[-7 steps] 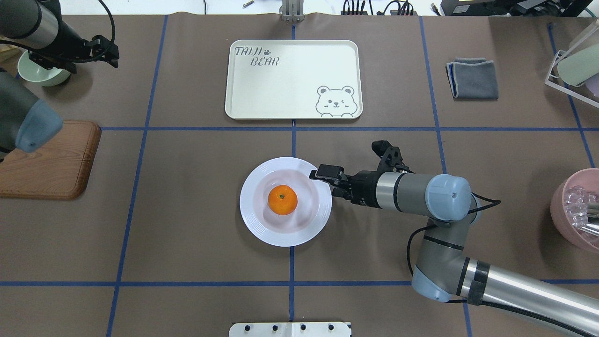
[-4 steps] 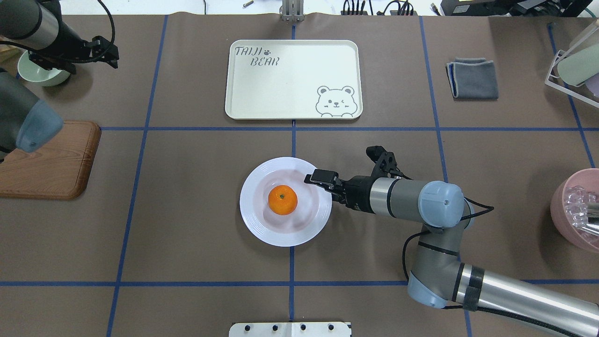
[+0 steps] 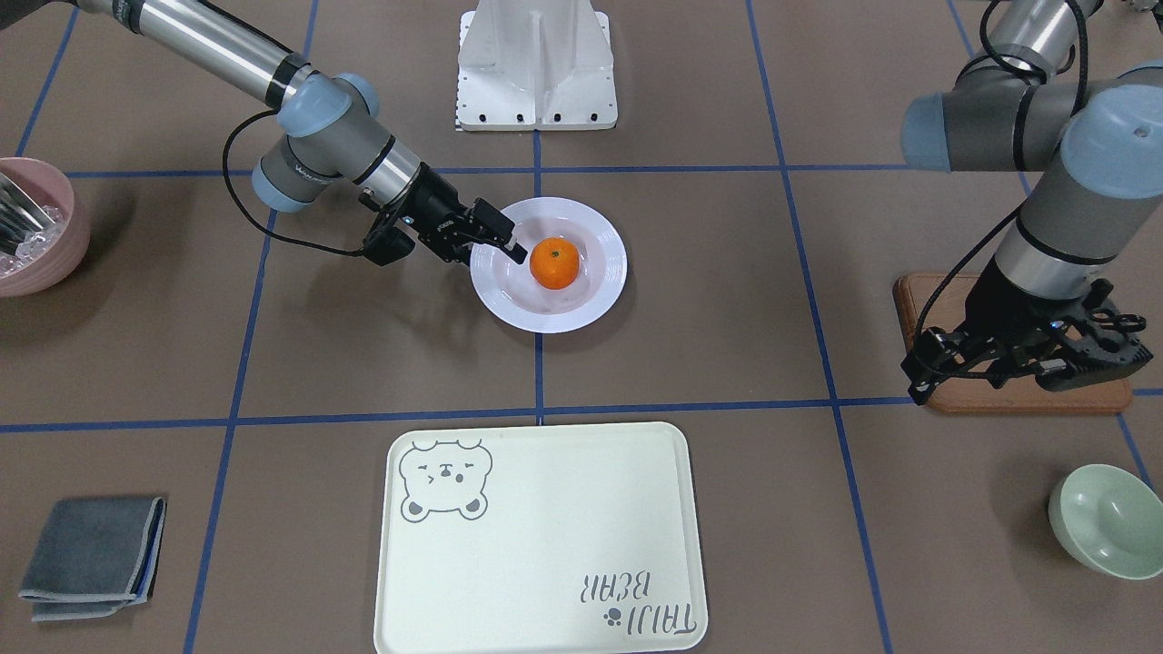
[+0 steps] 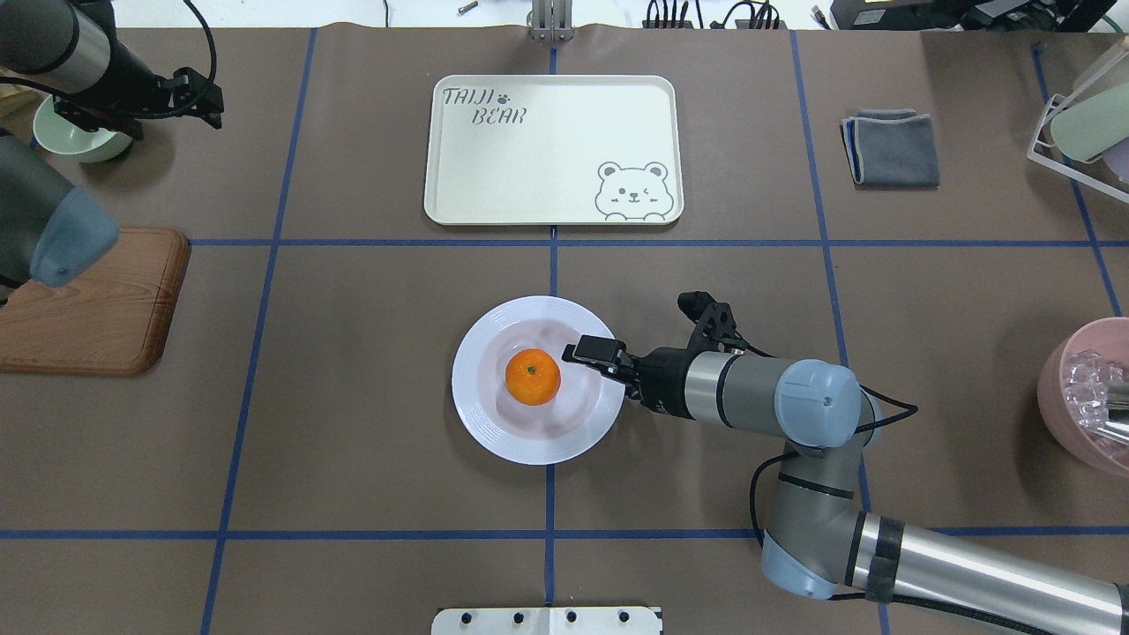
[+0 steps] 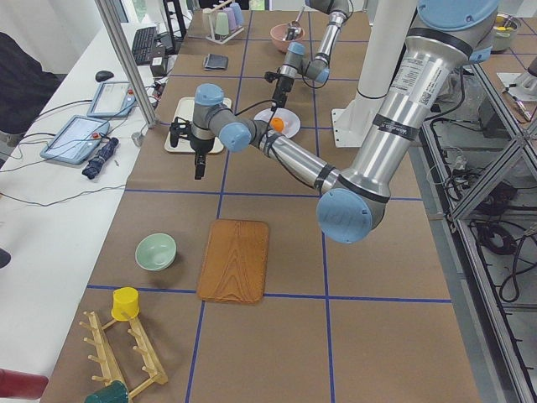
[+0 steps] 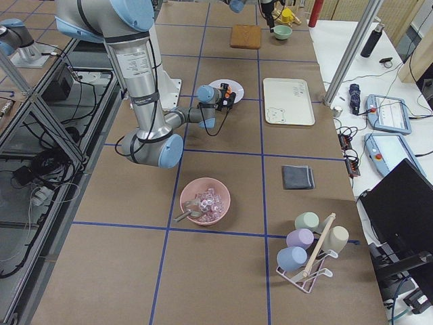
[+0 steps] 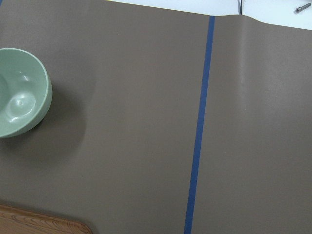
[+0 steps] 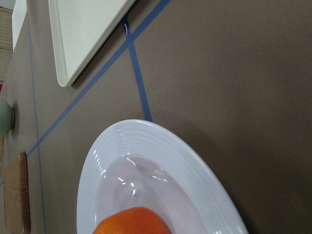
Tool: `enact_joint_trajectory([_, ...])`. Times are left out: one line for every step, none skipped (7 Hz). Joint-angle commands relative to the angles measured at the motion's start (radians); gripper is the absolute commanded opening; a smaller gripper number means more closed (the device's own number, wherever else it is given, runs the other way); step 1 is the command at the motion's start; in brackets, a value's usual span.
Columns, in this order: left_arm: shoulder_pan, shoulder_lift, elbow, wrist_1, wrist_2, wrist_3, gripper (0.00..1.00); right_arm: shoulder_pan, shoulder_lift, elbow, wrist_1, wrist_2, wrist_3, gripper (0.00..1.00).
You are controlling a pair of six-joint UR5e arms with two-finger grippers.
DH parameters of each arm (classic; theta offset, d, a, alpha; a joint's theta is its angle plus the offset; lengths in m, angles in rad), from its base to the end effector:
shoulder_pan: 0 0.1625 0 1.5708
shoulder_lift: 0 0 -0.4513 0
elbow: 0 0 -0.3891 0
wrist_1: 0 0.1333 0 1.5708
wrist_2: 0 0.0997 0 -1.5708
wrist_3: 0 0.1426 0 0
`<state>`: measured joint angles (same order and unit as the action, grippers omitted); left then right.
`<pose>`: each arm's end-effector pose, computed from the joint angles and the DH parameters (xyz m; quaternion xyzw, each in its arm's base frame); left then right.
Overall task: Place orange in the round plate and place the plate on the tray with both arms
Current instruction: 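Grip the white plate rim with the right gripper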
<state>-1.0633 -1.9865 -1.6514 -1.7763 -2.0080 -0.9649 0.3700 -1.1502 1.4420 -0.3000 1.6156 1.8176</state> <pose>0.2687 -0.6332 0.4244 0.1119 0.3762 -0.1352 0.9097 -0.6069 -0.3715 0.3640 0.0275 -0.7037 0.2004 0.6811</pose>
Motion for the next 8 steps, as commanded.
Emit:
enact_joint_trajectory([0.0,0.0,-0.002,0.0,0.0,0.0,0.99,-0.013,0.01,0.0,0.001,-0.011,0.02,1.0])
enact_joint_trajectory([0.0,0.0,-0.001,0.0,0.0,0.0,0.99,-0.014,0.015,0.0,-0.001,-0.011,0.047,1.0])
enact_joint_trajectory([0.0,0.002,0.001,0.0,0.0,0.0,0.99,-0.014,0.015,0.0,-0.001,-0.011,0.048,0.89])
enact_joint_trajectory([0.0,0.005,0.001,-0.002,0.0,-0.001,0.99,-0.014,0.015,0.0,-0.001,-0.011,0.048,0.65])
enact_joint_trajectory([0.002,0.006,0.001,-0.002,0.0,0.0,0.99,-0.014,0.015,0.001,0.001,-0.013,0.046,0.41])
enact_joint_trajectory([0.002,0.006,0.001,-0.002,0.0,-0.001,0.99,-0.014,0.015,0.003,0.001,-0.017,0.046,0.21])
enact_joint_trajectory([0.002,0.006,-0.001,-0.002,0.0,-0.002,0.99,-0.014,0.015,0.005,0.013,-0.026,0.046,0.1])
enact_joint_trajectory([0.002,0.006,-0.002,-0.002,0.0,0.0,0.99,-0.014,0.015,0.005,0.042,-0.037,0.046,0.02])
